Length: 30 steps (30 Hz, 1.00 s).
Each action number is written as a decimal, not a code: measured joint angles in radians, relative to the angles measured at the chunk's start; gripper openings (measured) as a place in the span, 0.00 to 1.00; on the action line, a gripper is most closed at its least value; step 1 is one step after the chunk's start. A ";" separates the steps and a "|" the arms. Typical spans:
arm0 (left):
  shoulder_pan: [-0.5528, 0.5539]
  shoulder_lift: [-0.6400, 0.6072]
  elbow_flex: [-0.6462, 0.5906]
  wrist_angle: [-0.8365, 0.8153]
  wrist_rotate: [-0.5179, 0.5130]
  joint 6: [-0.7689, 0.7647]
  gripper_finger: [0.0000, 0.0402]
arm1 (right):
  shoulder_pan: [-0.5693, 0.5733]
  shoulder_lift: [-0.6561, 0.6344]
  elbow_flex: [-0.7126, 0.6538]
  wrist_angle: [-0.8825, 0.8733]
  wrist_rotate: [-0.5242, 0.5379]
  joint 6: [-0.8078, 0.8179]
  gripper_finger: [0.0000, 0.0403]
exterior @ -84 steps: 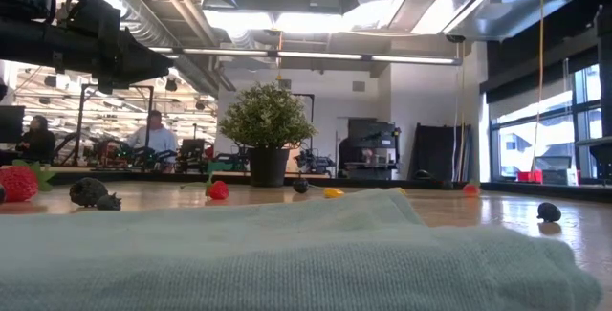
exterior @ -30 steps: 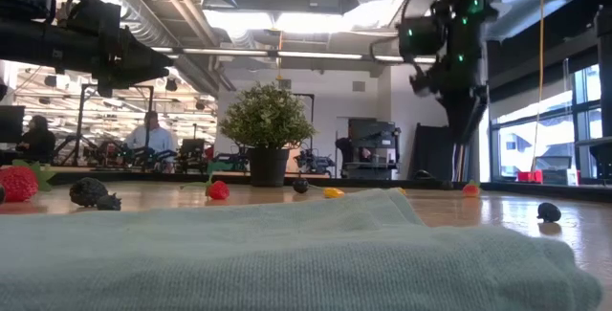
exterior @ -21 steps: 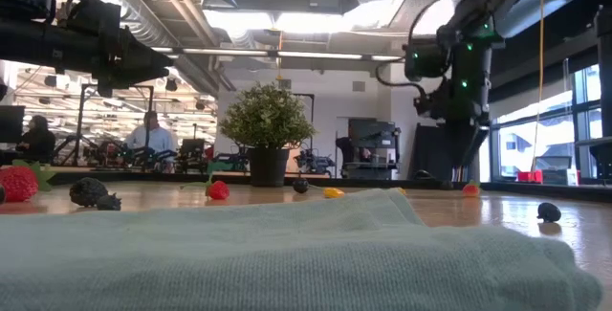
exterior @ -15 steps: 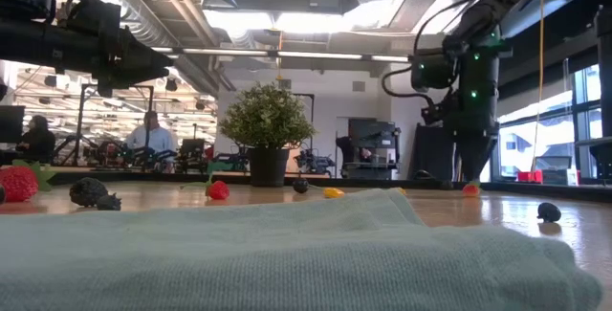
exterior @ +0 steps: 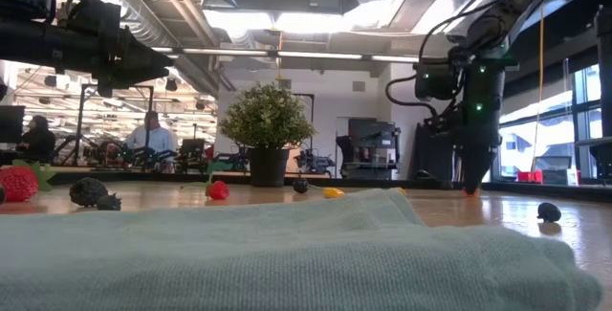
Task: Pick and placing Produce into tupperware
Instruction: Put the red strawberry into the transparent bin
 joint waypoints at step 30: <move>0.000 0.000 0.000 0.000 -0.001 0.000 0.36 | 0.001 0.088 0.033 -0.033 -0.032 0.029 0.23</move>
